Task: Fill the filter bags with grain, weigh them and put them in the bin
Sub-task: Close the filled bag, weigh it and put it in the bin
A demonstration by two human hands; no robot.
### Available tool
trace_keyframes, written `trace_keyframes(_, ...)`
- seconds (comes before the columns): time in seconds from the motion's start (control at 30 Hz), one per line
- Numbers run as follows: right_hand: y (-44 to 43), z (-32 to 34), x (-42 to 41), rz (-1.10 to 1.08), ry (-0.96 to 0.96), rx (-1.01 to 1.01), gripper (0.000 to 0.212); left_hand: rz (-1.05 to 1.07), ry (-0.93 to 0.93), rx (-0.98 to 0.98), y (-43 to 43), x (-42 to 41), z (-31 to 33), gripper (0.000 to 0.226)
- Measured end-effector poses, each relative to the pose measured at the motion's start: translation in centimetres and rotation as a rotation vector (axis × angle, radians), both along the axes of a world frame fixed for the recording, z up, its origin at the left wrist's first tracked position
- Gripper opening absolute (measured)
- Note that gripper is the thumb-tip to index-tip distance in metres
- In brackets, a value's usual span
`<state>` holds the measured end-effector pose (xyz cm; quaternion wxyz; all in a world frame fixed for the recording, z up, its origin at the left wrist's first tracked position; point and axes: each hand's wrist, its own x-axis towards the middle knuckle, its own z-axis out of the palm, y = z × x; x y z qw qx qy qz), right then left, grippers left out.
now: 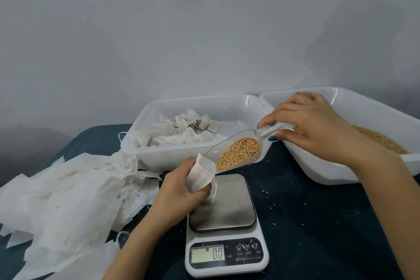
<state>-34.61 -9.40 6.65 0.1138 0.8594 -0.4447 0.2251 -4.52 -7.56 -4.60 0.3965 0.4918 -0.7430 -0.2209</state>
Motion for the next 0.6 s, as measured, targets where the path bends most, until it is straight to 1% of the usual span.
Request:
trace_keyframes(0.1, 0.1, 0.4, 0.3, 0.008, 0.035, -0.069, 0.030, -0.029, 0.017, 0.005, 0.2, -0.2, 0.2, 0.027)
trace_keyframes(0.2, 0.4, 1.0, 0.6, 0.008, 0.059, -0.084, 0.032, -0.078, 0.040, 0.024, 0.4, -0.4, 0.4, 0.033)
trace_keyframes(0.4, 1.1, 1.9, 1.1, 0.008, 0.111, -0.060, 0.031, -0.129, 0.052, 0.035, 0.6, -0.5, 0.4, 0.028)
trace_keyframes(0.6, 1.3, 2.3, 1.2, 0.026, 0.119, -0.122, 0.031, -0.167, 0.089, 0.065, 0.7, -0.6, 0.5, 0.033)
